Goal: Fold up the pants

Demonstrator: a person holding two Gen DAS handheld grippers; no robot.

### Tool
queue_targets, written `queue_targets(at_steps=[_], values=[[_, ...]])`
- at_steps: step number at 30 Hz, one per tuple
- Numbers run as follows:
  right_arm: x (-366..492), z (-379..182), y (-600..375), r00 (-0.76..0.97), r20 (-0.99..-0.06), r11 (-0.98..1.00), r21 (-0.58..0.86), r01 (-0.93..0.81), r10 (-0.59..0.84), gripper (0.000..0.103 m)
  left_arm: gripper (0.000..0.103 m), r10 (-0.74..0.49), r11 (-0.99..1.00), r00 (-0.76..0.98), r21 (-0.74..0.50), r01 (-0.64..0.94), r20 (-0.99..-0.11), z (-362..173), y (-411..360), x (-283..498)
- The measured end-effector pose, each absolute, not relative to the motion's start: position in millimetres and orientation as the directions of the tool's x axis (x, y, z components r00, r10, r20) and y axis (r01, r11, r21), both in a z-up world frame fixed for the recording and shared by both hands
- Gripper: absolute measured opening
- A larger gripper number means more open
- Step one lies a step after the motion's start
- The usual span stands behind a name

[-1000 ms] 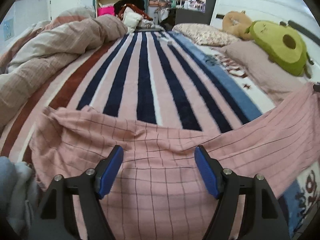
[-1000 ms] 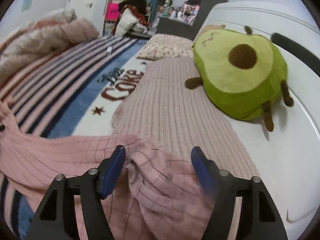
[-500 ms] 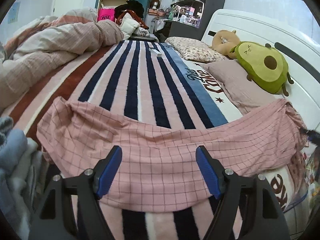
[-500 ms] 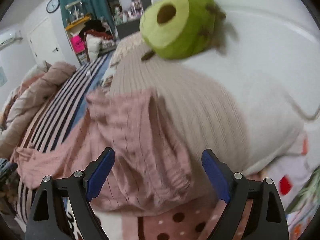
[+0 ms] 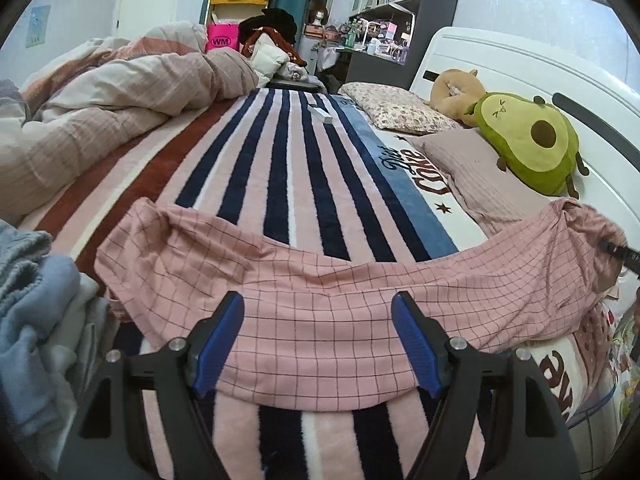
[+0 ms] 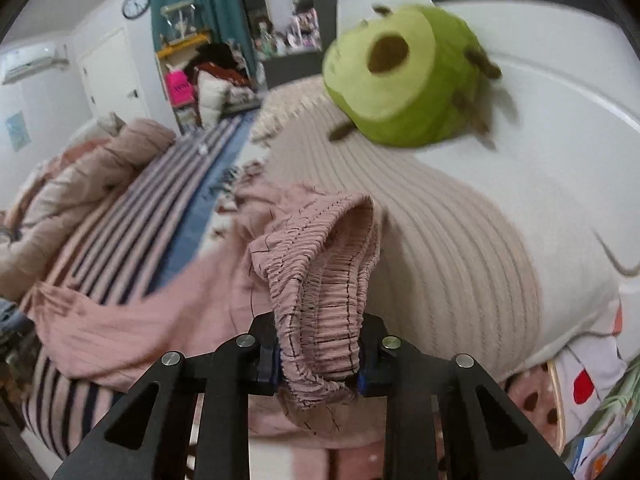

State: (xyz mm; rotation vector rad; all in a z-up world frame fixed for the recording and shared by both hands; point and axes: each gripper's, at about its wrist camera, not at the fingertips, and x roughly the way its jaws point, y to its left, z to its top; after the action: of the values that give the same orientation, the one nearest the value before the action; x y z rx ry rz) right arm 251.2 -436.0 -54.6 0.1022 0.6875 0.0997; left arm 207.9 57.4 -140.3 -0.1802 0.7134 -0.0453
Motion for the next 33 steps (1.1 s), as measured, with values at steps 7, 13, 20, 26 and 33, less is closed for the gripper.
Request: queue_targets(at_steps=[7, 13, 20, 26, 33], values=[[254.2, -21.2, -361.7, 0.760, -0.580, 0.956, 0.163, -0.243, 0.292, 0.020, 0.072, -0.072, 0.986, 0.778, -0.162, -0.039, -0.624, -126.5, 65.1, 193.2], [271.2, -9.6, -282.2, 0.703, -0.593, 0.909, 0.138, -0.392, 0.393, 0.020, 0.080, 0.005, 0.990, 0.794, -0.106, -0.088, -0.607, -115.7, 72.5, 179.0], [285.9, -26.9, -195.6, 0.599, -0.648, 0.836, 0.111, -0.537, 0.470, 0.020, 0.081, 0.070, 0.988, 0.793, -0.067, -0.139, -0.606, -115.5, 84.1, 174.9], [293.0, -66.2, -150.0, 0.504, -0.730, 0.806, 0.108, -0.582, 0.462, 0.019, 0.081, 0.064, 0.990, 0.781, -0.062, -0.131, -0.621, -123.1, 87.4, 178.9], [318.0, -37.4, -147.5, 0.572, -0.680, 0.828, 0.094, -0.552, 0.458, 0.020, 0.081, 0.072, 0.987, 0.783, -0.071, -0.147, -0.618, -125.7, 94.0, 182.7]])
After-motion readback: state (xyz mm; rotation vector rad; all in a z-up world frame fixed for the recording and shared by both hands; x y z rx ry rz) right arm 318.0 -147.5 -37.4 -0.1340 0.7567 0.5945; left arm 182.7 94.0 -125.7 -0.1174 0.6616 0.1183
